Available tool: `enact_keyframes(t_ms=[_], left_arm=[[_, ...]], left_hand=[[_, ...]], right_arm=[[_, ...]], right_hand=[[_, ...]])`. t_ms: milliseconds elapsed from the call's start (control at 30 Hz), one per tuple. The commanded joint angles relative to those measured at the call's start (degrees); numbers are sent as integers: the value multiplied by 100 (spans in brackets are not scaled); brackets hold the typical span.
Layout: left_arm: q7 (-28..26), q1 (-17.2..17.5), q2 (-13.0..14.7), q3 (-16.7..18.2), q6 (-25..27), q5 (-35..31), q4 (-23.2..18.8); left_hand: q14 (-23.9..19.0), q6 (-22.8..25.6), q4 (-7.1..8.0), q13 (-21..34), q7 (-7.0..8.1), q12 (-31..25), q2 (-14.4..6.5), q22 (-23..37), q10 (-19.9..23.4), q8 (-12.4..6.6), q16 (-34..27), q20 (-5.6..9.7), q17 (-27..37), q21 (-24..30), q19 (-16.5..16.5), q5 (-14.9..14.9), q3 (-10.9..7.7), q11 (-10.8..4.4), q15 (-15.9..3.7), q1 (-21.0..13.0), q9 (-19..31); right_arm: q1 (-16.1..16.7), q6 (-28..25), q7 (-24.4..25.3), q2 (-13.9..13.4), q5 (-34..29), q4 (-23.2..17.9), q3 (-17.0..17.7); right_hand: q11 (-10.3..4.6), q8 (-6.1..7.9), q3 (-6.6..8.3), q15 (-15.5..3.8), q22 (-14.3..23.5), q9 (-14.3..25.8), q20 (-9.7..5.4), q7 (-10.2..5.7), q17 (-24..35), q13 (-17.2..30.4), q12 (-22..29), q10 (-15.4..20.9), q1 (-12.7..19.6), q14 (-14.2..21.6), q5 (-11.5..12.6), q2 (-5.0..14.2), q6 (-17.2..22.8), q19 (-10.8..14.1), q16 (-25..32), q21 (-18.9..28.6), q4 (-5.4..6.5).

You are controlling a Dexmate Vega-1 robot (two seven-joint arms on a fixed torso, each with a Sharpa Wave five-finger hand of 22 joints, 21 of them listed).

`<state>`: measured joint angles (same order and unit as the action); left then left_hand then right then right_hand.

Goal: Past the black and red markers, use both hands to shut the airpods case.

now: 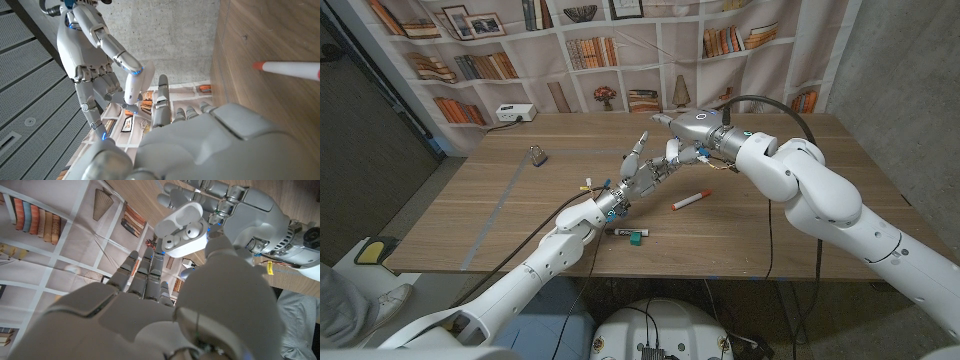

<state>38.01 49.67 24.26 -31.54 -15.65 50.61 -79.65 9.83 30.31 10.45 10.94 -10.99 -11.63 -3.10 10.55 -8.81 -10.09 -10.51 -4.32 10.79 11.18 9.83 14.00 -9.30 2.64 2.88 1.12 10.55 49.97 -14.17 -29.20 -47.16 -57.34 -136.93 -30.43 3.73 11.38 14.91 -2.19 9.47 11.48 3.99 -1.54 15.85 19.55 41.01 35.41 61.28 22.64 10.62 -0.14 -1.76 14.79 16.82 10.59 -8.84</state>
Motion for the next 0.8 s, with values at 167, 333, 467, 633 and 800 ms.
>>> enact_keyframes(t_ms=[167, 333, 467, 633, 800], left_arm=[[581, -42, -300, 79, 539, 601, 322], [652, -45, -350, 120, 583, 643, 359], [662, -23, -387, 162, 596, 678, 351], [712, 19, -426, 216, 612, 749, 346], [701, 58, -421, 238, 611, 734, 309]], left_hand=[[1218, -84, 13, 14, 20, 9, -76, 19, -99, -14, 34, -37, 26, -39, 575, 42, 104, 9, 54, -13, 6], [1252, -57, 13, 14, -13, 1, -84, 20, -95, -36, 31, -39, 26, -35, 598, 49, 132, 28, 60, -13, 7], [1265, -57, 13, 14, -35, 1, -86, 21, -104, -39, 29, -42, 27, -34, 609, 51, 147, 15, 58, -13, 7], [1281, -55, 12, 14, -31, -2, -89, 21, -104, -45, 26, -49, 27, -27, 611, 55, 165, 21, 59, -13, 7], [1286, 2, 12, 13, -13, -11, -96, 22, -95, -72, 16, -59, 27, -17, 608, 60, 189, 13, 57, -15, 7]], right_arm=[[9, -2, 10, -15, -50, 25, -27], [-19, 24, -6, 8, -70, 46, -56], [-35, 35, -6, 36, -75, 86, -84], [-44, 50, -16, 46, -71, 115, -102], [-14, 53, 47, 30, -10, 152, -64]], right_hand=[[-1426, 10, -22, -1003, 14, 10, 11, -53, 24, 21, 36, 1460, 746, -18, 39, 804, 13, -32, -8, 2, 14], [-1435, 13, -30, -1003, 14, 10, 5, -46, 28, 17, 43, 1458, 752, -20, 40, 808, 25, -34, -9, 4, 14], [-1431, 15, -35, -1007, 14, 10, 6, -55, 31, 14, 50, 1459, 762, -23, 41, 808, 33, -35, -11, 5, 11], [-1445, 15, -42, -1005, 14, 9, 11, -57, 34, 12, 59, 1463, 768, -20, 42, 808, 35, -35, -10, 7, 11], [-1441, 16, -52, -1006, 14, 9, 13, -55, 39, 1, 64, 1460, 778, -17, 42, 810, 44, -32, -10, 10, 10]])
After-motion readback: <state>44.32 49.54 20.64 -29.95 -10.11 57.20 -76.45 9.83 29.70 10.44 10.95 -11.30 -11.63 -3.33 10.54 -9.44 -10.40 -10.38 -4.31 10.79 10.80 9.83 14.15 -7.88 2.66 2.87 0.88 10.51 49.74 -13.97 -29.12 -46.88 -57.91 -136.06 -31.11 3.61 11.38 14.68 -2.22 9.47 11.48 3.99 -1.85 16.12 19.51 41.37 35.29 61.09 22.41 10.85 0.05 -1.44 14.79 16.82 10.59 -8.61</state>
